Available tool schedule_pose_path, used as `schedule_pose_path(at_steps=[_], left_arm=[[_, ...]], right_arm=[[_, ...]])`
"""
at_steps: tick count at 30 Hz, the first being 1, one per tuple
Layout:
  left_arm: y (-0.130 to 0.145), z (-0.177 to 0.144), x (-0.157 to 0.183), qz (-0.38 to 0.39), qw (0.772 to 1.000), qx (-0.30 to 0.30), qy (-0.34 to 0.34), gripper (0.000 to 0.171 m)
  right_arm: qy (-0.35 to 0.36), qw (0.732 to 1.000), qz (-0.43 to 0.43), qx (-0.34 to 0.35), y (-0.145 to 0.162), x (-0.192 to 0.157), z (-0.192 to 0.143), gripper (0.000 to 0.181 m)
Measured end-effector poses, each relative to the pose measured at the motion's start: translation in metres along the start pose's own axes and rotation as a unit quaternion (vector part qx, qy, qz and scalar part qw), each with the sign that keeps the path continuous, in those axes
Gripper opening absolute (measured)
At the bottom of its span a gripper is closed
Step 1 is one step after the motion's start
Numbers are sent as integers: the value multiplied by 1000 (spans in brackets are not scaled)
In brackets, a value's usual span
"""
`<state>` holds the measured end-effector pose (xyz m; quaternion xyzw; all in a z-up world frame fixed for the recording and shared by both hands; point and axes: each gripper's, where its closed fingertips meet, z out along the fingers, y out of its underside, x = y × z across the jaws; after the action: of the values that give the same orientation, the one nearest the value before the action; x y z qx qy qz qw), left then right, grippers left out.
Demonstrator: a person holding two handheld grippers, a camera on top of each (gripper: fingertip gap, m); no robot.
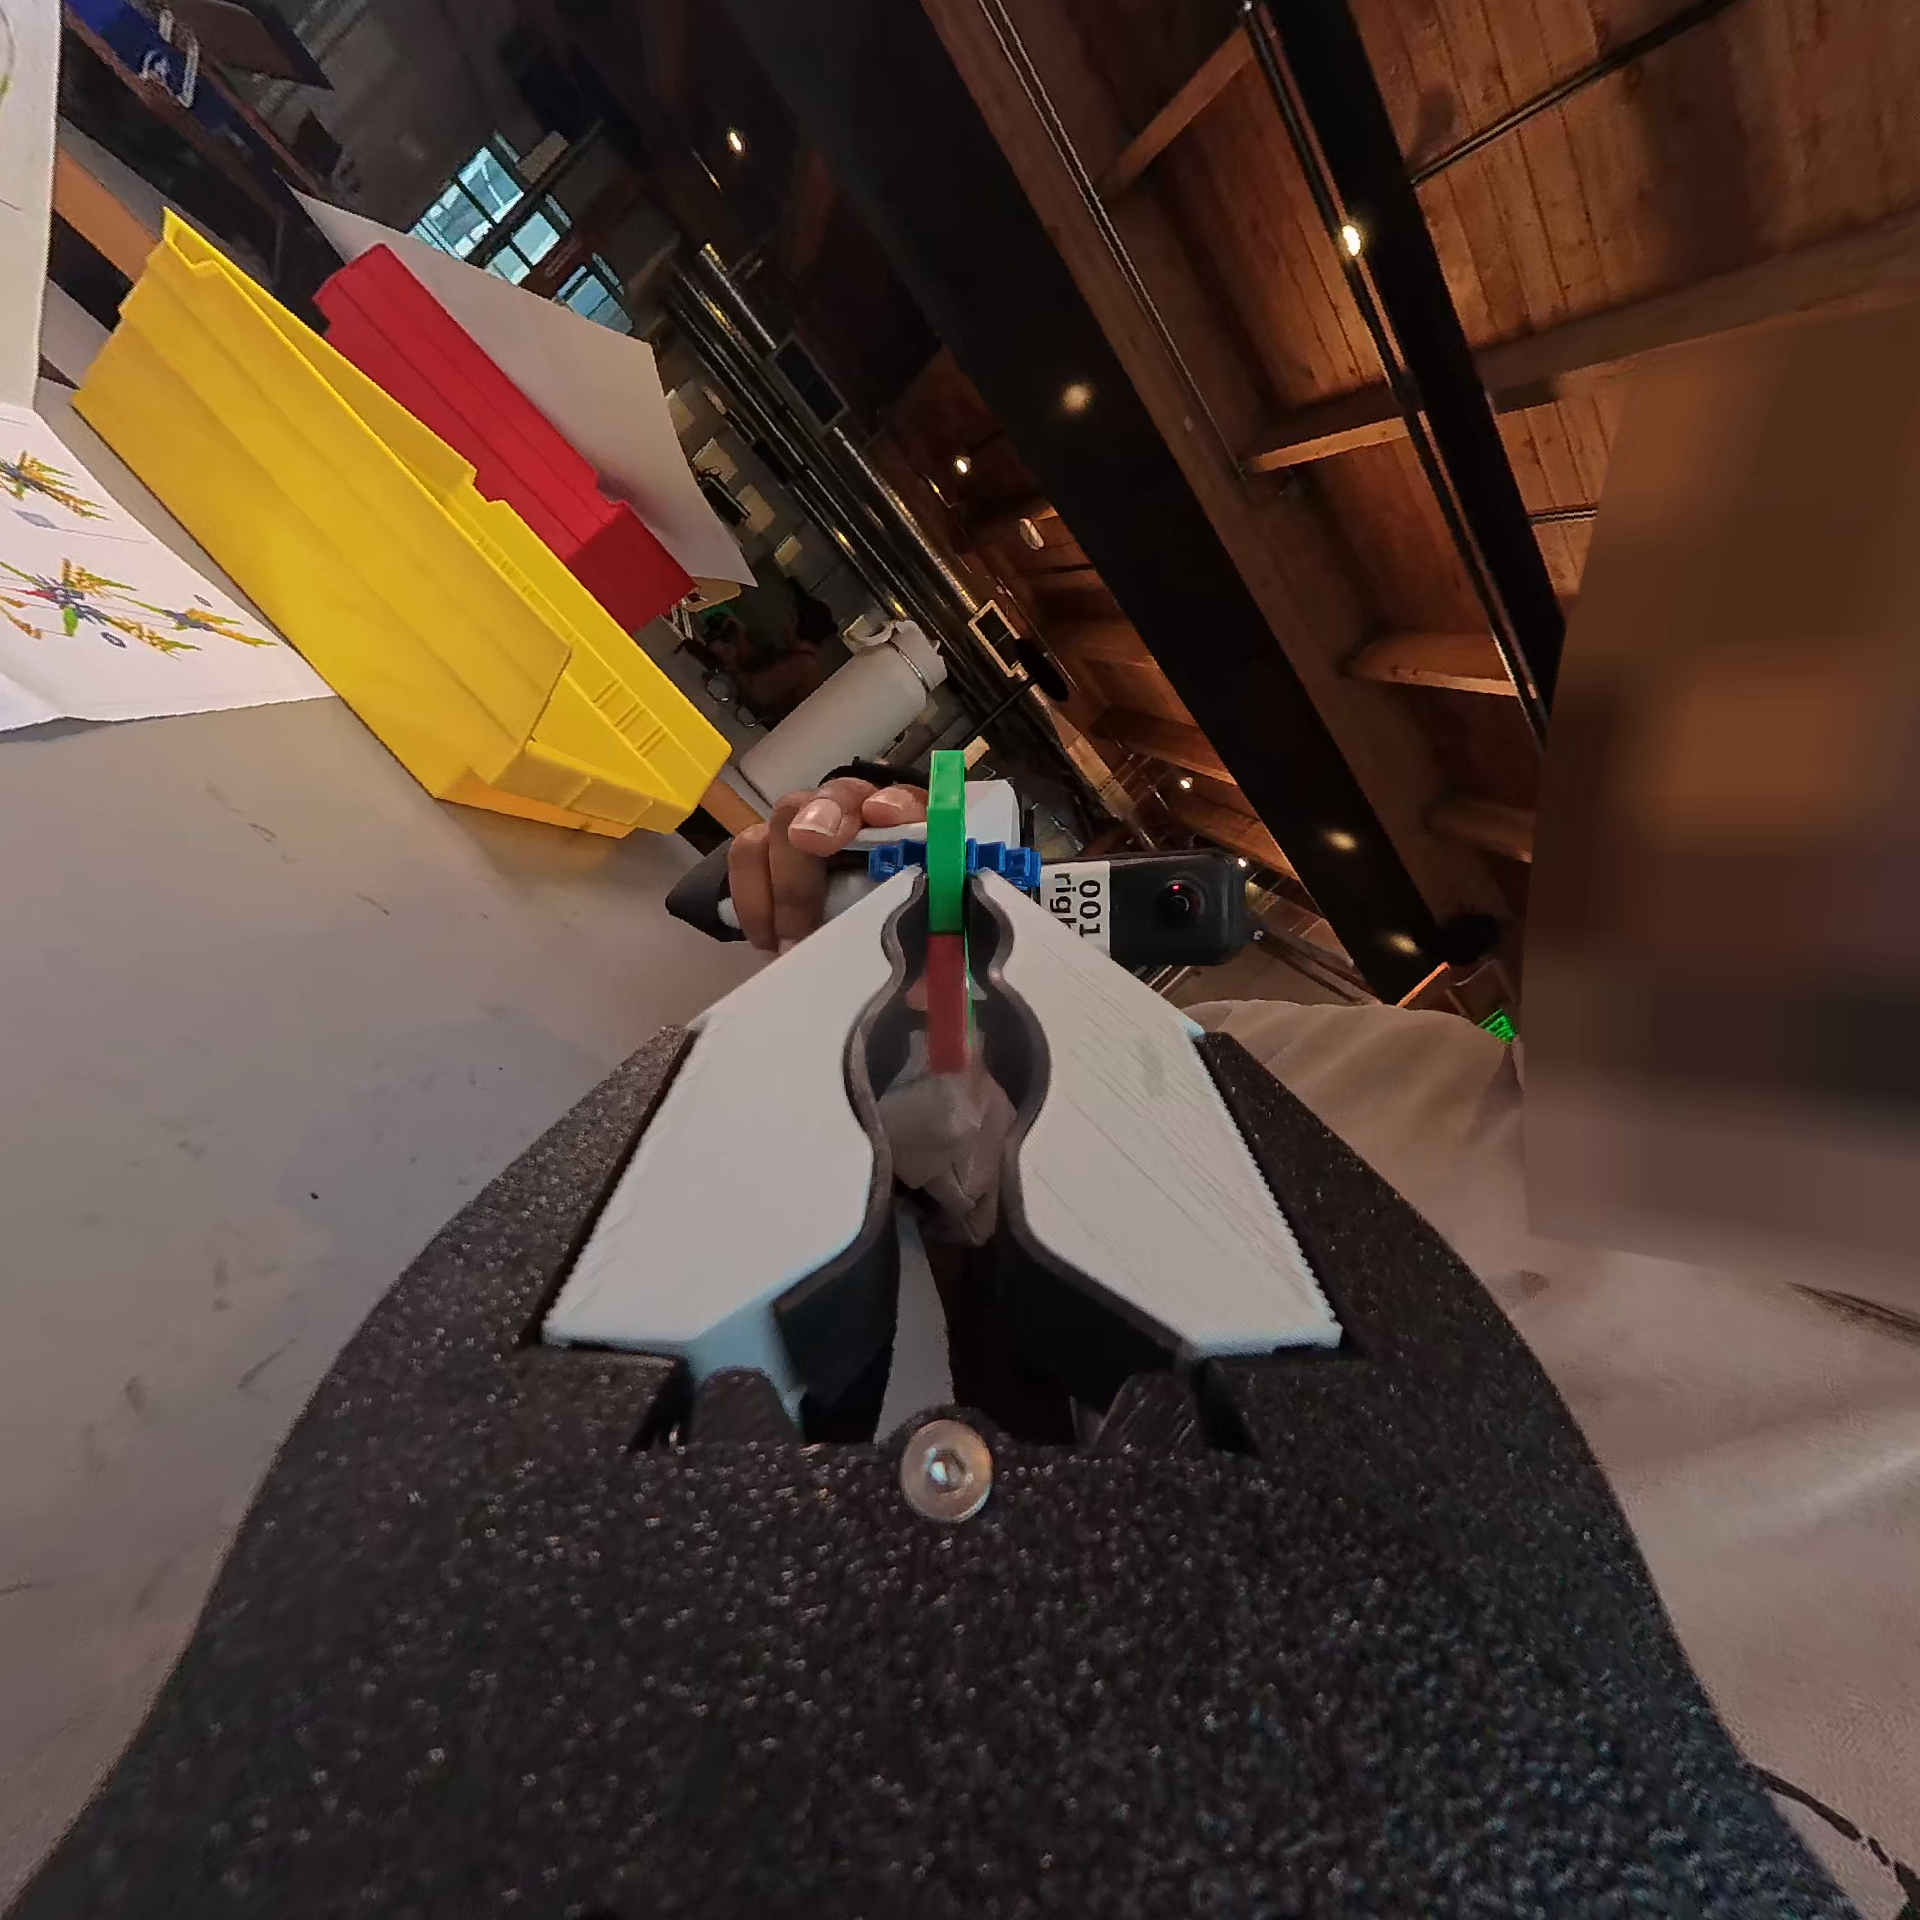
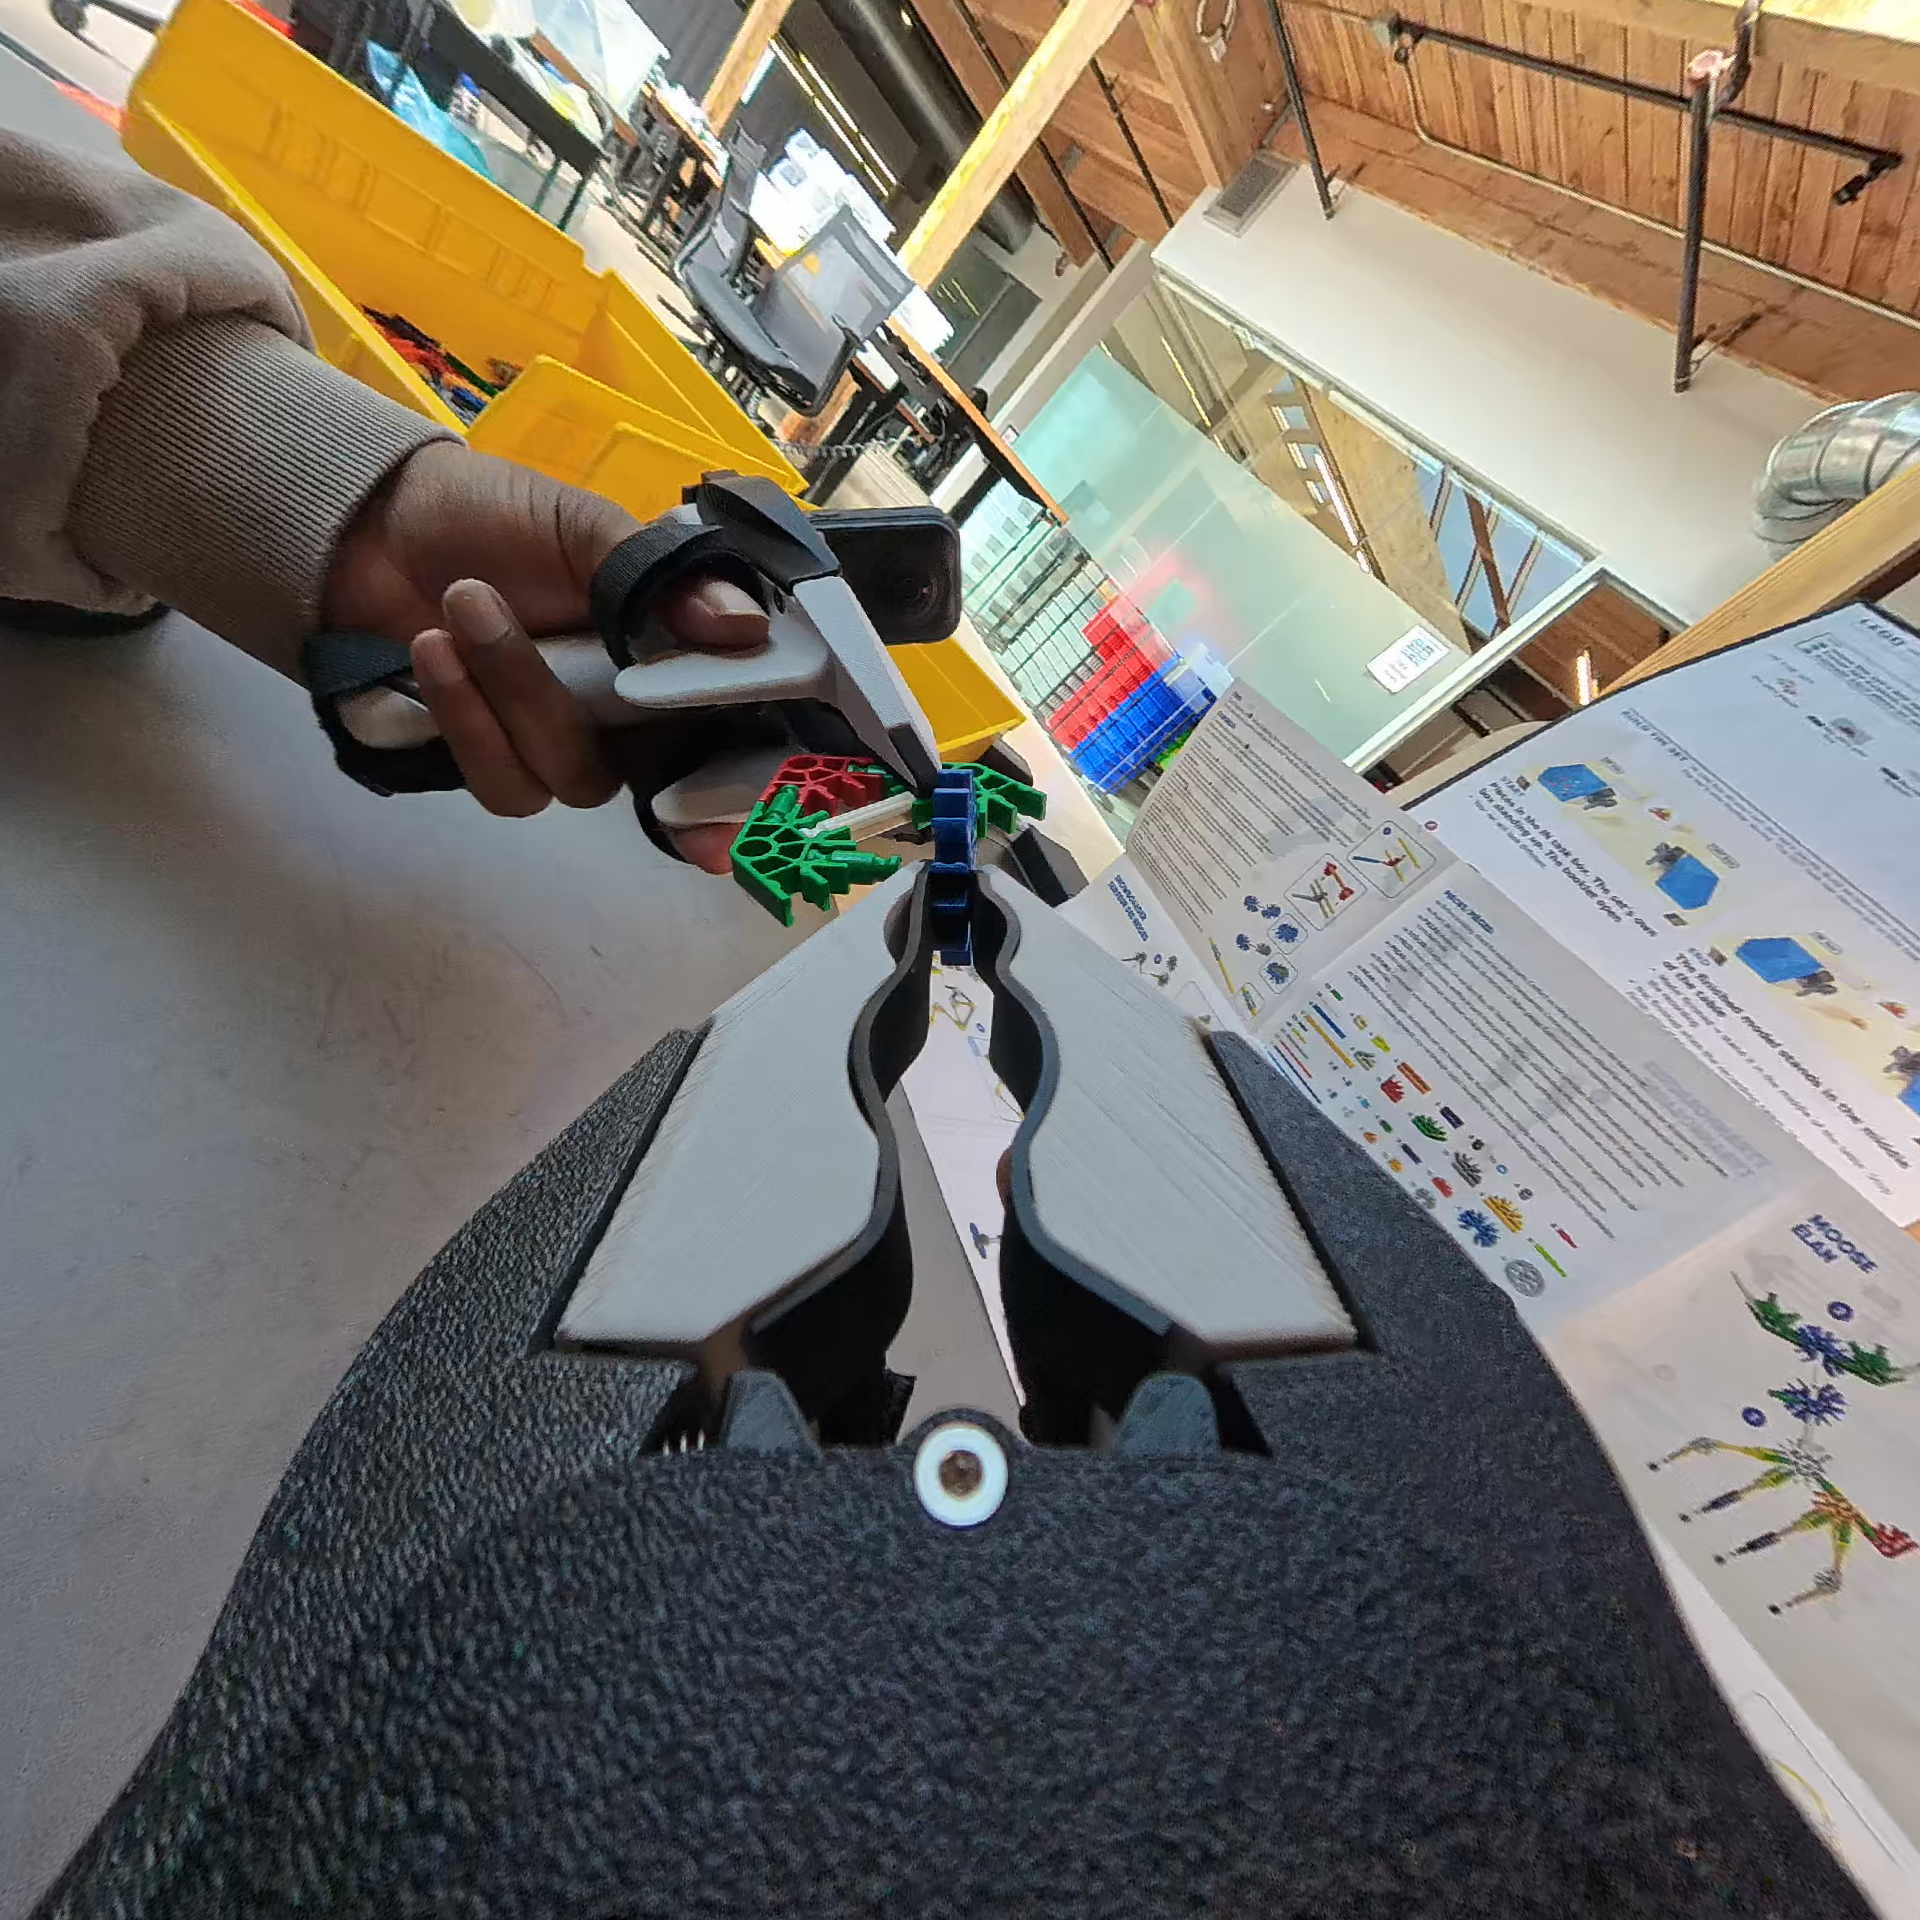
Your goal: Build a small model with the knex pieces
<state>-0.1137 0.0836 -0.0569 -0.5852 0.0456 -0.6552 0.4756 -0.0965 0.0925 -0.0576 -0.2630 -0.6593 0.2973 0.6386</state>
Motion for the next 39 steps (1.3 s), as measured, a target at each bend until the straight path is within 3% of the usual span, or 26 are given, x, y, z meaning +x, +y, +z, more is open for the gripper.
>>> schedule_pose_path(at_steps=[10,20,25,27,29,31,33,35,39], left_arm=[[21,-3,15,48,989,-139,18,3],[51,7,13,49,972,-231,12,3],[72,9,-3,109,932,-342,-53,3],[87,9,-14,159,887,-425,-88,3],[87,3,-15,198,853,-471,-104,4],[73,-2,-16,214,848,-469,-123,4],[60,-7,-21,214,861,-439,-142,4],[49,-8,-24,201,890,-383,-145,4],[49,-20,-38,147,930,-298,-160,4]], right_arm=[[-180,984,4,-11,-14,-17,-9,6],[-365,919,-97,-117,-12,-31,-31,6],[-429,876,-165,-146,2,-71,-40,3],[-439,847,-257,-157,16,-90,-39,3],[-437,849,-251,-161,17,-93,-37,4],[-428,859,-231,-158,14,-89,-37,4],[-410,873,-215,-155,11,-88,-34,4],[-374,900,-170,-142,7,-82,-27,4],[-281,954,47,-95,2,-64,-9,4]])
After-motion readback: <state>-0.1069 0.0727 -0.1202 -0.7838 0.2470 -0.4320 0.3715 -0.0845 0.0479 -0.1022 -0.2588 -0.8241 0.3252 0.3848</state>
